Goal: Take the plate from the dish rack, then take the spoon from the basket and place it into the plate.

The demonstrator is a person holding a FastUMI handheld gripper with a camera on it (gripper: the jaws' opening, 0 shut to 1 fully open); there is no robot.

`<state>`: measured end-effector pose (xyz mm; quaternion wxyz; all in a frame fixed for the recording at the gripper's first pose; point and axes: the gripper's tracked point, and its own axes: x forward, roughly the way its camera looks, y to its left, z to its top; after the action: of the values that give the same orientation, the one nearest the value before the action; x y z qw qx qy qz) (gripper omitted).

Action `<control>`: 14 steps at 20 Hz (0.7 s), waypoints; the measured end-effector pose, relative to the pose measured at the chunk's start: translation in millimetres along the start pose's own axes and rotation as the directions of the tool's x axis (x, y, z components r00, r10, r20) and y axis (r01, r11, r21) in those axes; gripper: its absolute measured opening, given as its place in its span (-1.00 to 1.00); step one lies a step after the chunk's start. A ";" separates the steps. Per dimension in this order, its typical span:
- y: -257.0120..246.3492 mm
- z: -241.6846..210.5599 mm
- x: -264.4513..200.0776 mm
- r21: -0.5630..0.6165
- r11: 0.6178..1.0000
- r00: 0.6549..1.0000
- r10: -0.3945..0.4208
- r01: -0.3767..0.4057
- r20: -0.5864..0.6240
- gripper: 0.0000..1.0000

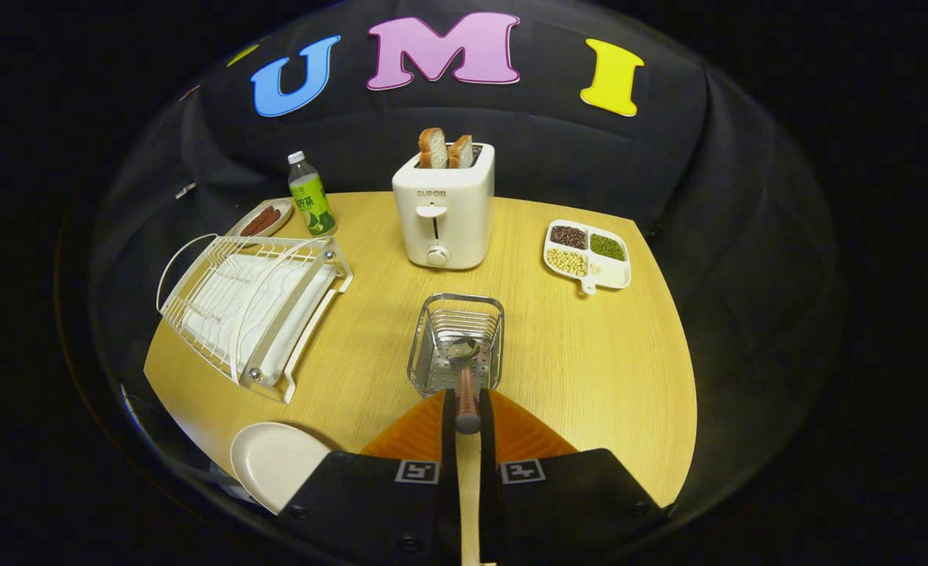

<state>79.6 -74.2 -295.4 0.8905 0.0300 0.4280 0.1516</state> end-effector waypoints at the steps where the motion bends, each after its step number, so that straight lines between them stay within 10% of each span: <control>1: -0.3 2.8 -5.8 0.014 1.000 1.000 -0.006 0.006 0.007 -0.73; 14: 47.7 19.2 -144.2 0.033 0.998 0.986 0.049 -0.055 0.160 -0.73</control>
<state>-2.0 -70.0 -165.9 0.9167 0.0696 0.3576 0.1639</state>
